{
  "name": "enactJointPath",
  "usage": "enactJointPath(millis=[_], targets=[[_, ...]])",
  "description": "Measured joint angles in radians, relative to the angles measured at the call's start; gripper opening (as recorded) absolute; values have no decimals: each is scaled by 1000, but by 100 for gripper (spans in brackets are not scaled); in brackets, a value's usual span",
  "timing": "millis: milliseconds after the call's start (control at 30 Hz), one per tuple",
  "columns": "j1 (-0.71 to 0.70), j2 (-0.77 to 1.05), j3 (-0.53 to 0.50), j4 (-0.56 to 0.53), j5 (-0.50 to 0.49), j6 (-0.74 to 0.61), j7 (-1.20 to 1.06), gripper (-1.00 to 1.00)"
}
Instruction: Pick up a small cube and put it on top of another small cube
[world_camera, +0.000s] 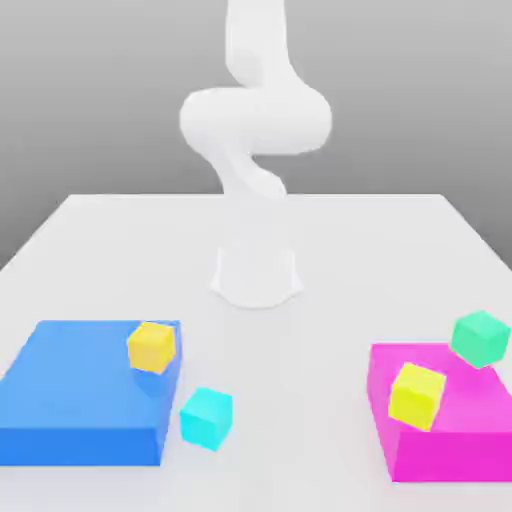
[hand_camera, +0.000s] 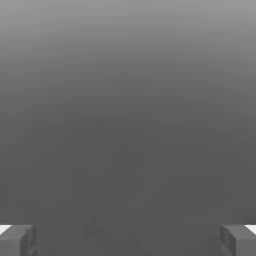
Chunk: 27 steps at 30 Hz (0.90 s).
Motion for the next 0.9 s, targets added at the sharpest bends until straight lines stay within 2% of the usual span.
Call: enactJointPath(millis=[167,467,733,900], targets=[[115,135,-134,-71,65,75,-243,0],[275,380,-315,-192,192,199,-675,0],[352,591,-403,-300,275,313,-1037,0],[349,699,-422,-372,256,393,-1212,0]])
